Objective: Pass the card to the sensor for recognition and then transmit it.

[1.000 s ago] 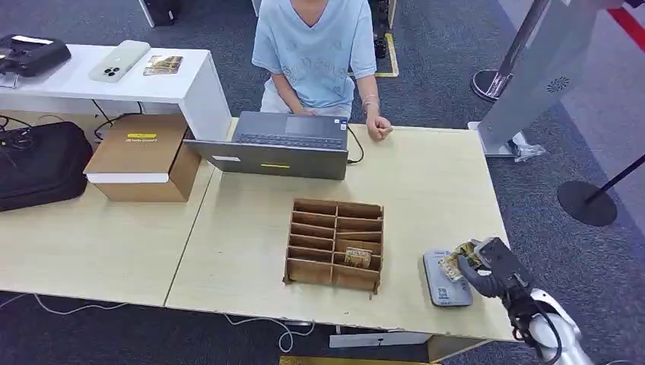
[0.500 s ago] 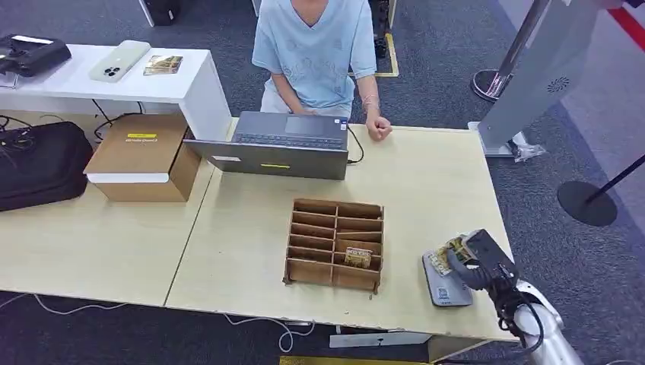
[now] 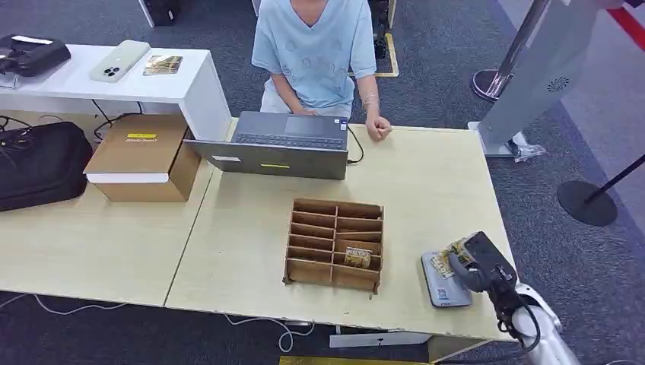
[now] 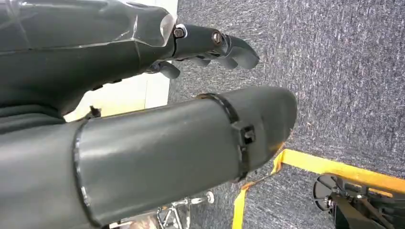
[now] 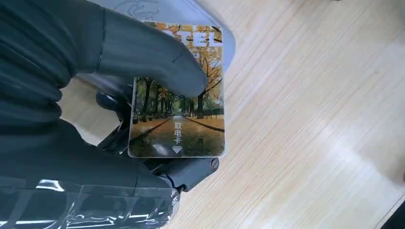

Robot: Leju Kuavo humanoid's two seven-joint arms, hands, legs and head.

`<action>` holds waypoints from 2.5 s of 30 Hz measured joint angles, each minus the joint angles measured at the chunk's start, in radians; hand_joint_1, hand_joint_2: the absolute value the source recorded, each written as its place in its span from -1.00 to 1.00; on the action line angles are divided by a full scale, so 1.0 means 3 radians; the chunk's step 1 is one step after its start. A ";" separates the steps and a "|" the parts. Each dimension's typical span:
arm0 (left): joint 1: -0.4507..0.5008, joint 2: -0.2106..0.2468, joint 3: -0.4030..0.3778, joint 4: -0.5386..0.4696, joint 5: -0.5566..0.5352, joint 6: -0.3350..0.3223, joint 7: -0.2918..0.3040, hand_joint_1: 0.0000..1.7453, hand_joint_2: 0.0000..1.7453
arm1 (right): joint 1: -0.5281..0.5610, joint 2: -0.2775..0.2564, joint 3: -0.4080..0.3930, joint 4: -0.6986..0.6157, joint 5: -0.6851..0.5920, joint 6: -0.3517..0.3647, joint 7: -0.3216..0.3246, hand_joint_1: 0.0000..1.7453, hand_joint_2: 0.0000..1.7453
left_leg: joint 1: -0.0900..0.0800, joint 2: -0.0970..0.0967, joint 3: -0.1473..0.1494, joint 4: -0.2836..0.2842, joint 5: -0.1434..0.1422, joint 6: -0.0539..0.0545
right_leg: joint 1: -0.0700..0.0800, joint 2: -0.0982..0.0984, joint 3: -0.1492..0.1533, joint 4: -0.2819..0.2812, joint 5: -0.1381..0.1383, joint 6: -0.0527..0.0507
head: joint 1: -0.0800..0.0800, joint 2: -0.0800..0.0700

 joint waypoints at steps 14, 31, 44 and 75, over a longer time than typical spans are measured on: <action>0.0000 0.0001 0.0000 0.0000 -0.0033 -0.0038 0.0000 -1.00 -1.00 | 0.0026 0.0062 -0.0039 -0.0029 0.0123 -0.0053 0.0045 1.00 1.00 | 0.0000 0.0001 0.0001 0.0000 0.0000 0.0000 | 0.0000 0.0001 0.0000 0.0000 0.0000 0.0000 | -0.0001 0.0000; 0.0000 0.0009 0.0000 0.0000 -0.0060 -0.0032 -0.0004 -1.00 -1.00 | 0.0024 0.0104 -0.0062 -0.0027 0.0304 -0.0074 0.0031 1.00 1.00 | 0.0000 0.0003 0.0002 0.0000 0.0000 0.0000 | 0.0000 0.0002 0.0001 0.0000 0.0000 0.0000 | -0.0001 0.0000; 0.0001 0.0010 0.0000 0.0000 -0.0061 -0.0036 -0.0011 -1.00 -1.00 | 0.0101 0.0123 -0.0130 -0.0279 0.0314 -0.0085 -0.0029 1.00 1.00 | 0.0000 0.0003 0.0001 0.0000 0.0000 0.0000 | 0.0000 0.0003 0.0000 0.0000 0.0000 0.0000 | -0.0001 0.0000; -0.0001 -0.0022 0.0000 0.0000 -0.0168 -0.0057 -0.0098 -1.00 -1.00 | -0.1787 0.0097 0.0749 -0.0209 0.1803 -0.0821 0.0042 1.00 1.00 | 0.0000 0.0008 0.0000 0.0001 0.0003 -0.0003 | 0.0000 0.0012 -0.0001 0.0007 0.0003 -0.0002 | -0.0001 0.0000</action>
